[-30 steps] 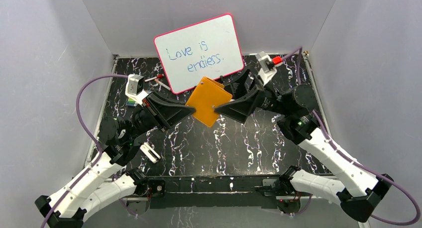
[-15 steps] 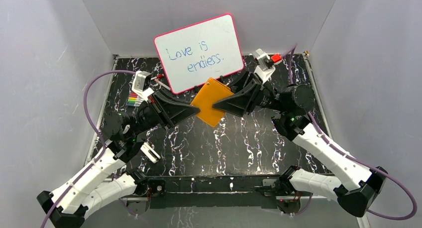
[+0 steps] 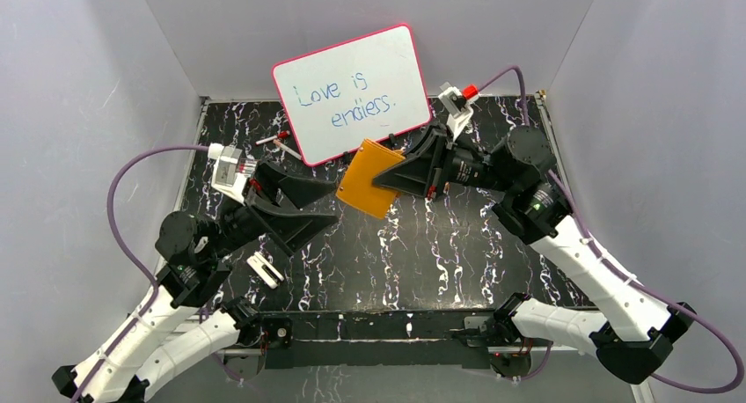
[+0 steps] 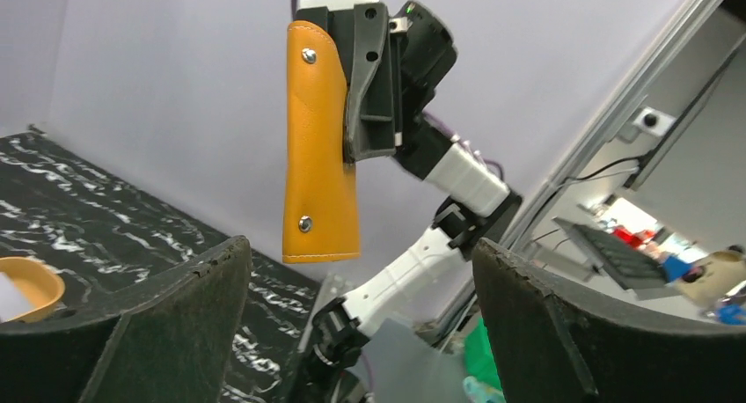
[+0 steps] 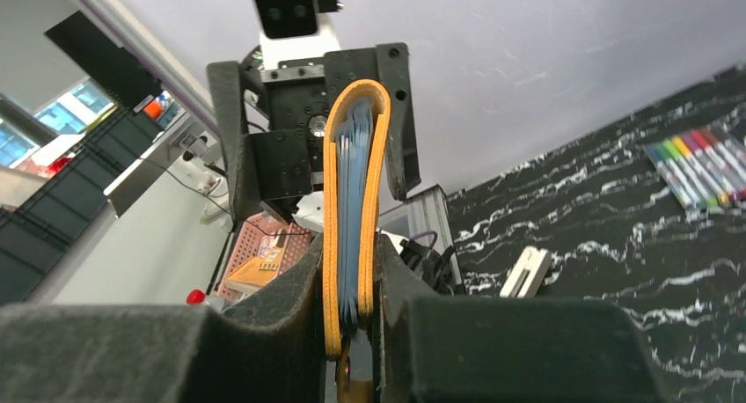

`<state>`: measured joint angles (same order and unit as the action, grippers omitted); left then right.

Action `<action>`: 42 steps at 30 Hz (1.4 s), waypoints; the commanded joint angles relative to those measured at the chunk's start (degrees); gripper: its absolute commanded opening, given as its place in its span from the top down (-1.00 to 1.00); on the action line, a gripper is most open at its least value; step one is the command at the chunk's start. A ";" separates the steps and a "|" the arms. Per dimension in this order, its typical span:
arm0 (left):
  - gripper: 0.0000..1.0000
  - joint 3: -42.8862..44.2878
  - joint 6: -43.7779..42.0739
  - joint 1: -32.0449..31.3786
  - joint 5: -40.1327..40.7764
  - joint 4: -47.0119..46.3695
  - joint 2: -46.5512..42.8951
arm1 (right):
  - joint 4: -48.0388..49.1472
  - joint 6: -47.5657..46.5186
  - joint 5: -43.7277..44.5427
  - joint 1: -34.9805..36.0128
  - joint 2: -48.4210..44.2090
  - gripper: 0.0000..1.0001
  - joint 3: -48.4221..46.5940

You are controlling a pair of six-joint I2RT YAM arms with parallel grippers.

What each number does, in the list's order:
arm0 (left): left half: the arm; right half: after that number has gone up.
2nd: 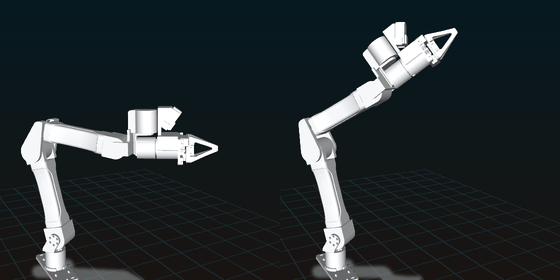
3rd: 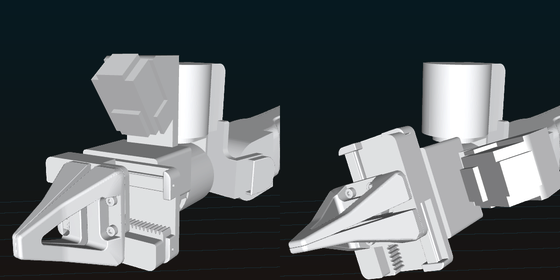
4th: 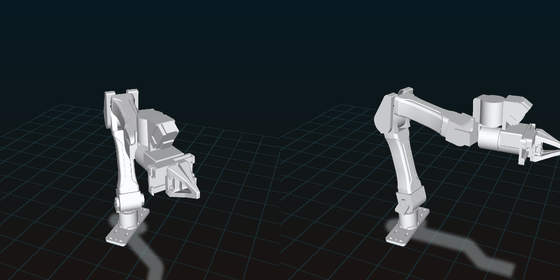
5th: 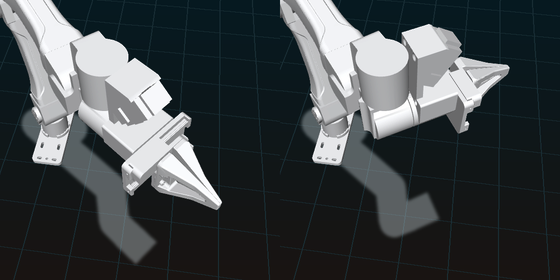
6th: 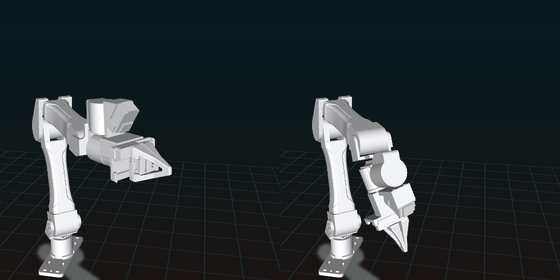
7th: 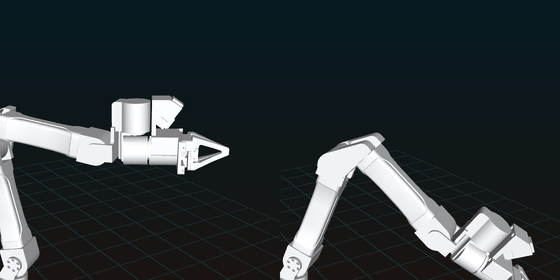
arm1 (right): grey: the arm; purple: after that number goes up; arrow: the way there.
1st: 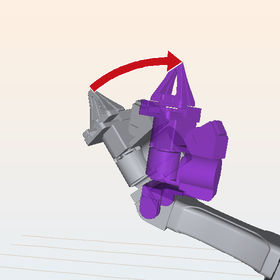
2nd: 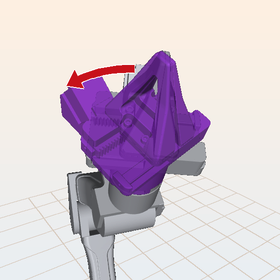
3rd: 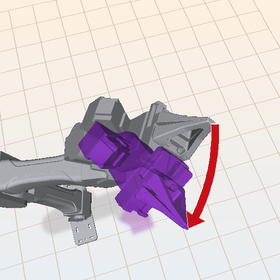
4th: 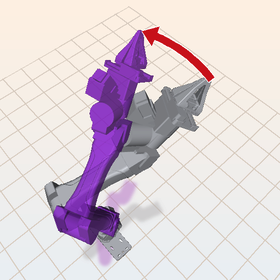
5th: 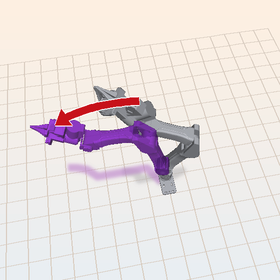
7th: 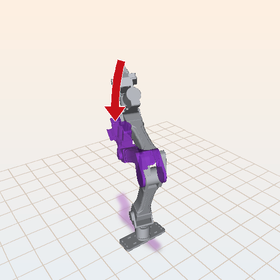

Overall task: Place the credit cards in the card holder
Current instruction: Pick up the card holder from the center of the board.

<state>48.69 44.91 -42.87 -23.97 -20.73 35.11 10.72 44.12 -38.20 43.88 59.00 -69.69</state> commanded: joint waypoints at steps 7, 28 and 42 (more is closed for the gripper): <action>-0.86 1.73 -11.19 -0.02 -4.36 7.75 5.07 | -24.08 -2.38 3.06 -0.21 5.23 1.00 -10.85; 1.00 0.01 -15.71 0.00 -3.62 8.02 9.01 | -30.62 -6.11 -0.01 -0.24 13.41 0.48 -16.37; 1.00 -10.21 -8.50 0.05 7.00 4.47 -3.92 | -26.61 -18.03 13.24 -0.60 -1.51 -0.44 -5.00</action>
<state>38.26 34.15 -42.76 -20.01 -12.73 34.79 -20.40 30.96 -28.80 43.20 61.58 -76.75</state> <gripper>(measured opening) 0.088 0.739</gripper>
